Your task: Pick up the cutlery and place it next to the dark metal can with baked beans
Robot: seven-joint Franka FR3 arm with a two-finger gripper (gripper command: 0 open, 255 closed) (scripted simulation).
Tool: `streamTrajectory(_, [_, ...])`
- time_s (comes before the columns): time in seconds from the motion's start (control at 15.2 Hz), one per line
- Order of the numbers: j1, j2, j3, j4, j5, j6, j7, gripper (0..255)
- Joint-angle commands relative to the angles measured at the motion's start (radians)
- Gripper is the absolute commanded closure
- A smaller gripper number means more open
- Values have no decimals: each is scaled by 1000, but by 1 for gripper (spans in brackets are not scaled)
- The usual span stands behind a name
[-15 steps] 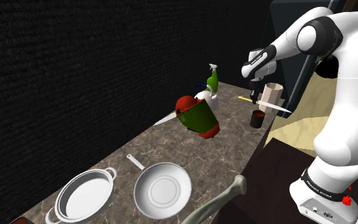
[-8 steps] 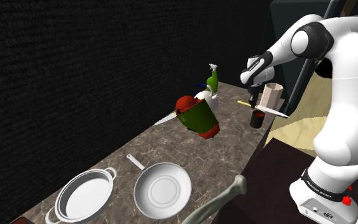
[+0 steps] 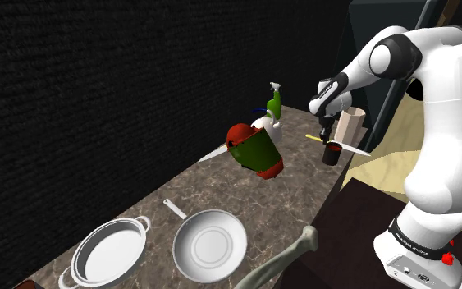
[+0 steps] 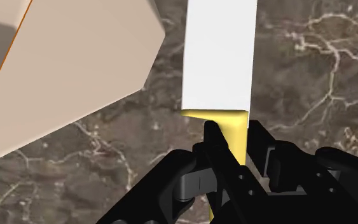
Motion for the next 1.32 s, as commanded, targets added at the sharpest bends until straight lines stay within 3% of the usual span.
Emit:
streamTrajectory(0.0, [0, 1, 0, 0, 0, 1, 0, 255])
streamTrajectory(0.26, [0, 1, 0, 0, 0, 1, 0, 255])
streamTrajectory(0.33, [0, 1, 0, 0, 0, 1, 0, 0])
streamTrajectory(0.66, [0, 1, 0, 0, 0, 1, 0, 0])
streamTrajectory(0.92, [17, -83, -3, 17, -6, -101, 5, 0])
streamTrajectory(1.25, [17, -84, -3, 17, -6, -101, 5, 0])
